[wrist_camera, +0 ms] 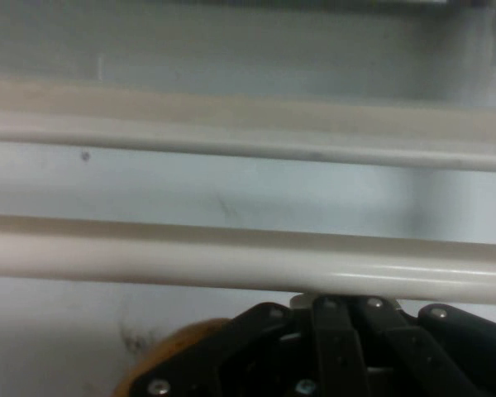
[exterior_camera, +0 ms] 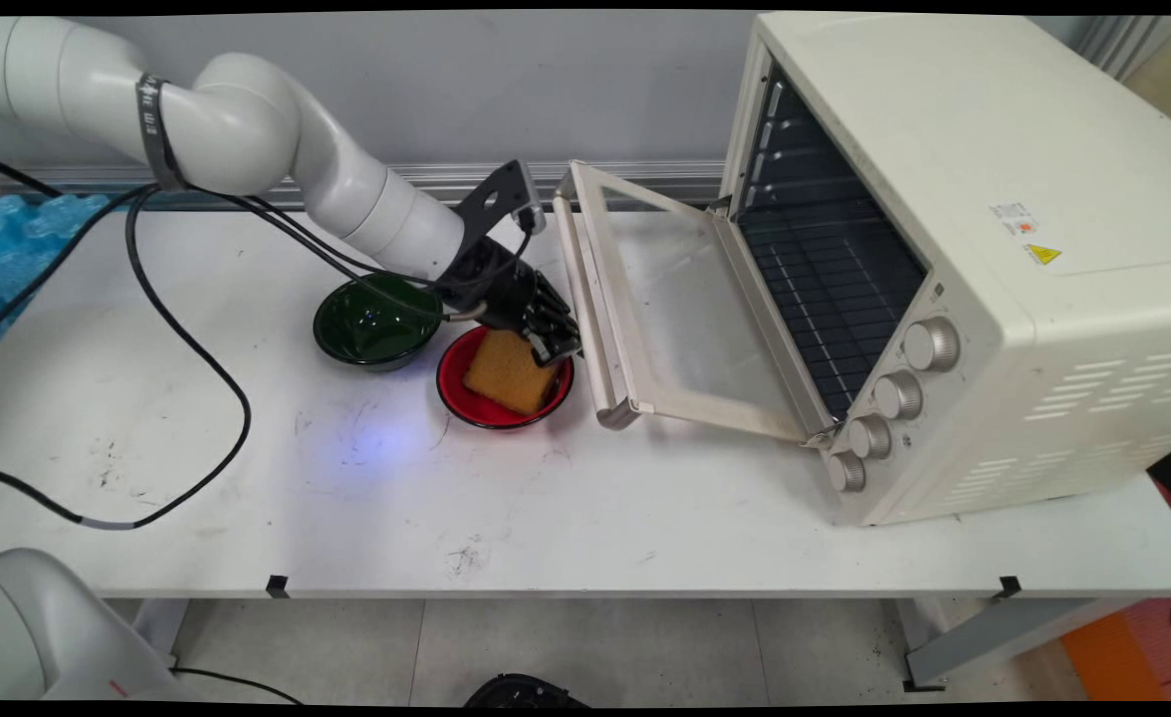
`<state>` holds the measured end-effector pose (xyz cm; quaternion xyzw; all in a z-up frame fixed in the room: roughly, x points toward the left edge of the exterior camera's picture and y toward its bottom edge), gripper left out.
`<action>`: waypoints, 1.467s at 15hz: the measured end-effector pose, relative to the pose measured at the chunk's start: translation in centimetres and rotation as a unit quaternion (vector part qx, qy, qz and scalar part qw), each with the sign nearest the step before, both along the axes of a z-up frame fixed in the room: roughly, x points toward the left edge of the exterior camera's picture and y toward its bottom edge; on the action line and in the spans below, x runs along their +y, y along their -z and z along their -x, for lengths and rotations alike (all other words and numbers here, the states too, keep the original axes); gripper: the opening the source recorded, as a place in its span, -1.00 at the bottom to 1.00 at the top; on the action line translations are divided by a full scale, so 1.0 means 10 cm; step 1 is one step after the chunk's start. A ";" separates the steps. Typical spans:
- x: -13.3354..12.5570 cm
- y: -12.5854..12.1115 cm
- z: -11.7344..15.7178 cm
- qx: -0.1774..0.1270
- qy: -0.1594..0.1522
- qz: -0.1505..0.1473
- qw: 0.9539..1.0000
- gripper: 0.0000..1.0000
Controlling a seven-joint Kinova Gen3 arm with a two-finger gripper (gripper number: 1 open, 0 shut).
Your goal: Close the oven
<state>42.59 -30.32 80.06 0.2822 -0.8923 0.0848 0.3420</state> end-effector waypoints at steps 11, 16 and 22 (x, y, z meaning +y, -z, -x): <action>-0.14 -0.28 0.00 0.030 -0.008 0.058 0.998 -1.00; -0.27 -0.42 0.11 0.046 -0.003 0.080 0.996 -1.00; -0.44 -0.55 0.27 0.062 0.012 0.095 0.994 -1.00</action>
